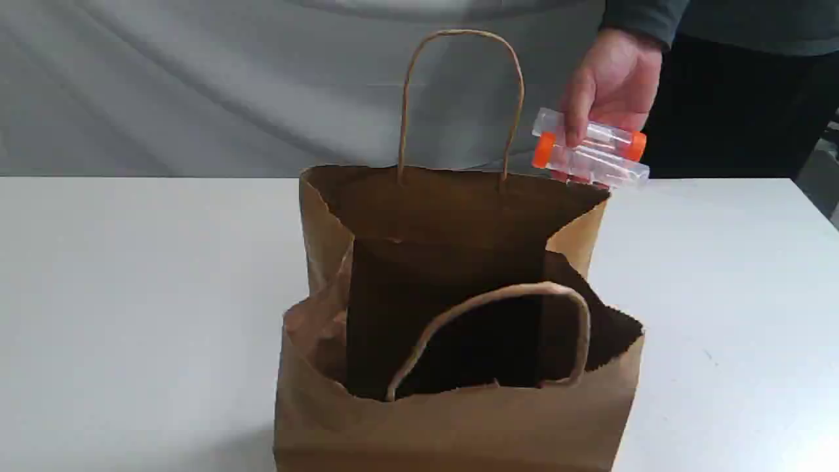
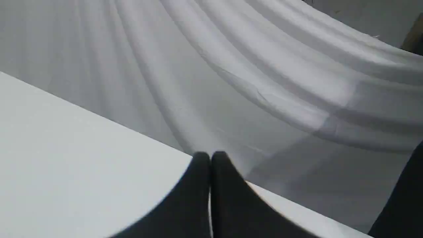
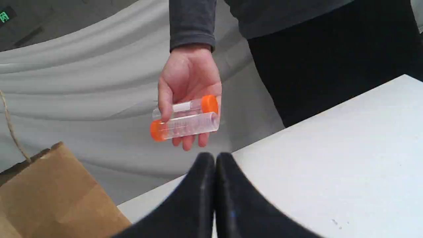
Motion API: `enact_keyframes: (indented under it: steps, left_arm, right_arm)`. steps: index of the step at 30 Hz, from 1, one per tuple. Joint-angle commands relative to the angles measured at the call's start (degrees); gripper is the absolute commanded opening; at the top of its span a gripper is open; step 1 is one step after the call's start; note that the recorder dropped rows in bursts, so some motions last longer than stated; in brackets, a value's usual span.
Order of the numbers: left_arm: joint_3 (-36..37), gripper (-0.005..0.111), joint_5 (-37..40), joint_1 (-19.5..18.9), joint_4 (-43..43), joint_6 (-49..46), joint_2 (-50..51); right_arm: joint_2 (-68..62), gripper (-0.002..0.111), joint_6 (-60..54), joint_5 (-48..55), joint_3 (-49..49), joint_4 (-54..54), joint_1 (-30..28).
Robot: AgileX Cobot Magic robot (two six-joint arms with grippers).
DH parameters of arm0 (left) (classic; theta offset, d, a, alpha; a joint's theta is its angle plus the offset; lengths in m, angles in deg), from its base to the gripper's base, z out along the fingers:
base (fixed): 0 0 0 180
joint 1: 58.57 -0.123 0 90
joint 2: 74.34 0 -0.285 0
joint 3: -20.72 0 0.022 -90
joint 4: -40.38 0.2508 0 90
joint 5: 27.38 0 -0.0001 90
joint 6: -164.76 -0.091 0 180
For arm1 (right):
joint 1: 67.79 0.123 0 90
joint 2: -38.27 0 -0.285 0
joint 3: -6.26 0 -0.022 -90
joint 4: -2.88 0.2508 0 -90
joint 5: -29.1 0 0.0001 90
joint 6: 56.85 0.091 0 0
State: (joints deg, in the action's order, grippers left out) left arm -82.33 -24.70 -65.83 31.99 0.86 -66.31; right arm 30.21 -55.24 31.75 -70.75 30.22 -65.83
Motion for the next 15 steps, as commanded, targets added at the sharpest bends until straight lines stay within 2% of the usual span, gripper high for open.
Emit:
enact_keyframes:
  steps: [1, 6, 15]
  left_arm:
    - [0.26, 0.0, -0.74, -0.06, 0.06, -0.15, -0.24]
    - [0.26, 0.0, -0.74, -0.06, 0.06, -0.28, -0.24]
    - [-0.65, 0.0, 0.08, 0.19, -3.04, 4.58, -0.24]
  right_arm:
    - [0.27, 0.0, -0.14, -0.72, -0.21, -3.13, -0.26]
    - [0.27, 0.0, -0.14, -0.72, -0.21, -9.02, -0.26]
    - [0.27, 0.0, -0.14, -0.72, -0.21, -8.74, -0.26]
